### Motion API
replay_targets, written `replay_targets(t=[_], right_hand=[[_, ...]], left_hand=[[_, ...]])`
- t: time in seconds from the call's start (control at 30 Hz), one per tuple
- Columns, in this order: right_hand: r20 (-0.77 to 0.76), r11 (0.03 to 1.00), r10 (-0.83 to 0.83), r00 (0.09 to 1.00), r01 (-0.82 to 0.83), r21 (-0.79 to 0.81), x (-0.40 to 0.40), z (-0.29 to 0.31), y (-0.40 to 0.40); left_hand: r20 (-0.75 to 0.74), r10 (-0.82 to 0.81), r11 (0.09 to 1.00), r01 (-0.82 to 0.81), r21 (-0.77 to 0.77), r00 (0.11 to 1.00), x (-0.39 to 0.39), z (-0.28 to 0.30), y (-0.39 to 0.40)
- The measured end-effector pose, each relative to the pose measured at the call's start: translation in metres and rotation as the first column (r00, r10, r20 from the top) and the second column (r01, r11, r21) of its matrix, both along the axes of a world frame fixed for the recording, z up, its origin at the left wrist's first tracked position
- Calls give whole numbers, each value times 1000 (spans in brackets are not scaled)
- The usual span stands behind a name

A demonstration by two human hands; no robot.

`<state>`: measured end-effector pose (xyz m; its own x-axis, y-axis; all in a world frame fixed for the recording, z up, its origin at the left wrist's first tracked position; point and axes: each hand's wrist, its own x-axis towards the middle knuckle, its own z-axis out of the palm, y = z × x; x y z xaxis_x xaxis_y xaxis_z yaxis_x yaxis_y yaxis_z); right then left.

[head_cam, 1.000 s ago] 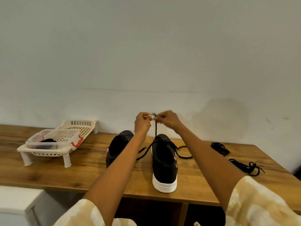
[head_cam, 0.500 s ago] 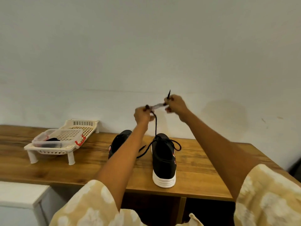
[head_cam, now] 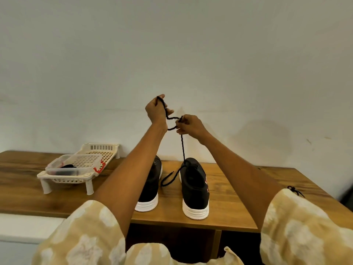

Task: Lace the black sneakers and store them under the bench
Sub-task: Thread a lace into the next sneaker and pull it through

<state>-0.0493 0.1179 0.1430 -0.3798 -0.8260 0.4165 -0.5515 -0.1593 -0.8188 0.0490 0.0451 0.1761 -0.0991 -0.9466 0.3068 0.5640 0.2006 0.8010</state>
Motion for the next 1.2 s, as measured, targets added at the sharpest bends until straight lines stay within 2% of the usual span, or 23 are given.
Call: replay_targets(t=[0.07, 0.1, 0.17, 0.27, 0.33, 0.4, 0.47, 0.53, 0.6, 0.7, 0.77, 0.83, 0.9, 1.0, 1.07, 1.2], right_hand=[[-10, 1000, -9, 1000, 9, 1, 2, 0, 1], [-6, 999, -34, 999, 33, -14, 3, -3, 0], [0, 996, -85, 996, 85, -24, 6, -11, -1], [-1, 991, -119, 993, 119, 54, 7, -21, 1], [-15, 983, -127, 992, 128, 132, 4, -31, 3], [-92, 963, -142, 986, 159, 219, 1, -43, 6], [-156, 938, -167, 974, 205, 280, -5, -54, 8], [-221, 914, -187, 957, 252, 319, -7, -62, 11], [-247, 899, -220, 944, 294, 323, -8, -69, 14], [-207, 908, -264, 942, 315, 277, -8, -81, 17], [-182, 911, -218, 959, 266, 316, -11, -87, 22], [-184, 856, -125, 975, 199, 477, -14, -89, 32], [-198, 793, -37, 980, 149, 591, -18, -88, 40], [-136, 753, 0, 991, 89, 652, -29, -83, 47], [-114, 724, 51, 992, 41, 689, -36, -80, 51], [-160, 700, 123, 979, 29, 714, -49, -80, 59]], left_hand=[[119, 79, 997, -77, -26, 990, 4, -6, -5], [231, 155, 987, -140, -82, 961, 5, -11, -7], [517, 295, 949, -184, -256, 803, 7, -24, -9], [806, 299, 932, 26, -362, 511, 8, -47, -5], [899, 212, 934, 190, -302, 384, 3, -62, -1], [936, 177, 946, 210, -247, 305, -3, -72, 4], [934, 68, 954, 250, -163, 350, -11, -80, 8], [903, -52, 918, 376, -125, 427, -16, -91, 10], [882, -7, 904, 381, -197, 472, -15, -106, 12], [806, 121, 928, 222, -300, 580, -21, -123, 15], [790, 149, 943, 154, -293, 594, -23, -130, 21], [821, 142, 948, 163, -274, 553, -25, -141, 20], [873, 127, 929, 251, -271, 470, -27, -149, 18], [946, 110, 874, 423, -238, 306, -31, -156, 23], [968, 84, 835, 513, -198, 237, -32, -160, 29], [955, 11, 833, 525, -174, 298, -38, -174, 32]])
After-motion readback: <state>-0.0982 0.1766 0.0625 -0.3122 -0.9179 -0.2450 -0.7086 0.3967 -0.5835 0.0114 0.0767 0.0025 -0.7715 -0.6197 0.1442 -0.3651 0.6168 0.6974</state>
